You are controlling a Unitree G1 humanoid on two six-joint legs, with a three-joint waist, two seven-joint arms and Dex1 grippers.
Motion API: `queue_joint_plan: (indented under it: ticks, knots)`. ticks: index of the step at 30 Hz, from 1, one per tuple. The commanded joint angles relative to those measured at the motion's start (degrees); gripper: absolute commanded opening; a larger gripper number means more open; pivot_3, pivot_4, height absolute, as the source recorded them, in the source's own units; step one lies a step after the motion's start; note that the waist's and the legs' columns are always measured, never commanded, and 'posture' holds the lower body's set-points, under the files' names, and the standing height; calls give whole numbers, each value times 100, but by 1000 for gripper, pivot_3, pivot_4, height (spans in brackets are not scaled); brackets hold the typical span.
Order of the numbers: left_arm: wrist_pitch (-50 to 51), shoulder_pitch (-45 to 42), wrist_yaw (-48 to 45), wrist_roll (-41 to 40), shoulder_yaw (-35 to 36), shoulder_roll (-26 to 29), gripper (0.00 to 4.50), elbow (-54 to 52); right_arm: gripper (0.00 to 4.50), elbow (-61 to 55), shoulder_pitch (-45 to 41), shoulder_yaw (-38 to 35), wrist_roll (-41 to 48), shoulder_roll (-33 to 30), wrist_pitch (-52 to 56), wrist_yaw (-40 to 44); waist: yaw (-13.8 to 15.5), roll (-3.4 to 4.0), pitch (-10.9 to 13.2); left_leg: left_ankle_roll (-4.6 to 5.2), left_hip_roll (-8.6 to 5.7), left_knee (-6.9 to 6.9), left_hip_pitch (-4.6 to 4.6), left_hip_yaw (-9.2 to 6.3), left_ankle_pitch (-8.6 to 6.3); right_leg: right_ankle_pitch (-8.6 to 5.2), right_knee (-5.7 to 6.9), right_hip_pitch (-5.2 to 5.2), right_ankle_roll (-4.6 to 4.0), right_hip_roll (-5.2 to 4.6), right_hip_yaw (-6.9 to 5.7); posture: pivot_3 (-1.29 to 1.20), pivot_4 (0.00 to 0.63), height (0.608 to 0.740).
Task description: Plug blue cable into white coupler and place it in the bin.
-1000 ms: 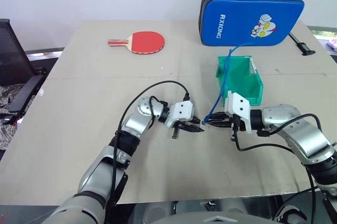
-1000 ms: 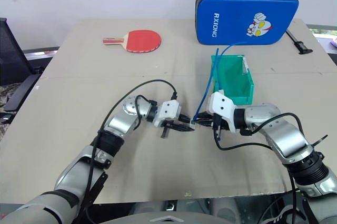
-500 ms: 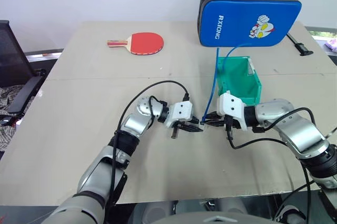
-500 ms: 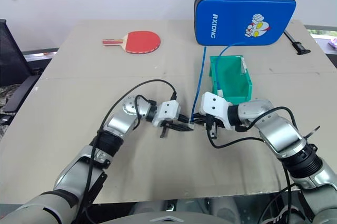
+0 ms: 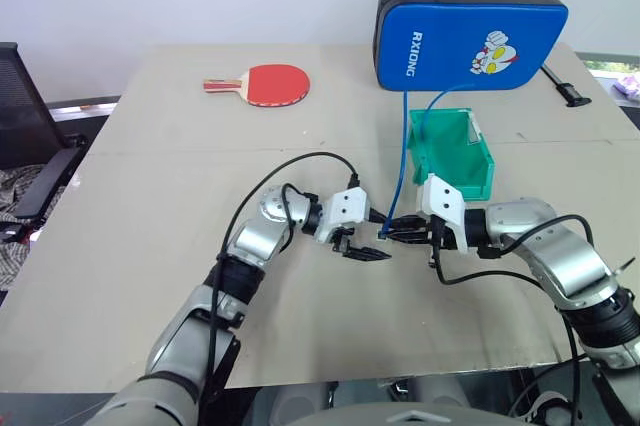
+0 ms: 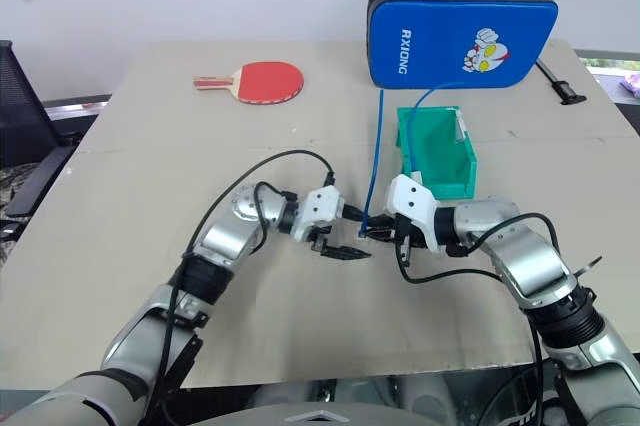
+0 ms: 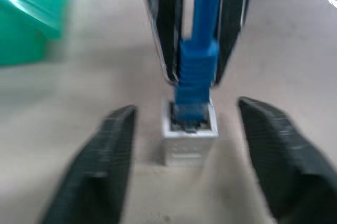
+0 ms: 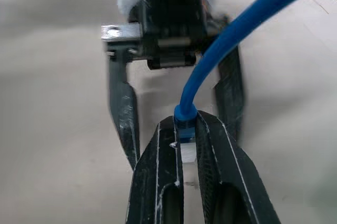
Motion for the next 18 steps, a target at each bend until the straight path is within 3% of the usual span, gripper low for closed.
queue_joint_plan:
  ticks: [1, 6, 10, 13, 18]
  knots:
    - [559, 455, 313, -475, 472, 193, 3524, -957, 0, -737, 108, -950, 748, -47, 519, -271, -16, 4, 4, 0, 0, 0, -6, 0, 0, 0, 3, -9, 0, -3, 0, 0, 150, 740]
    - [970, 1270, 1155, -1134, 1208, 55, 3524, -2148, 0, -1390, 105, -2379, 2029, -268, 1699, -854, 19, 5, 7, -1, -2, 0, -22, -15, 0, 0, 5, -20, 0, -23, -15, 0, 150, 740]
    - [1362, 1808, 1624, -1736, 1530, -91, 3524, -3021, 0, -848, -652, -3069, 2487, -488, 2585, -1588, 6, 7, 9, -1, -6, 0, -17, -4, 0, 1, -1, -15, 0, -31, -9, 0, 150, 740]
    - [1643, 2087, 1988, -2134, 1646, -222, 3524, -3570, 0, 303, -1525, -3011, 2400, -587, 3054, -1889, -32, 6, 9, -1, -8, 0, -10, 9, 0, 1, 0, -14, -2, -28, 1, 0, 150, 740]
    - [1799, 2264, 2274, -2318, 1627, -189, 3524, -3913, 0, 1838, -2350, -2375, 1935, -654, 2954, -1663, -23, 7, 9, 0, -8, -3, -6, 14, 0, 0, 1, -11, -3, -9, 6, 0, 150, 740]
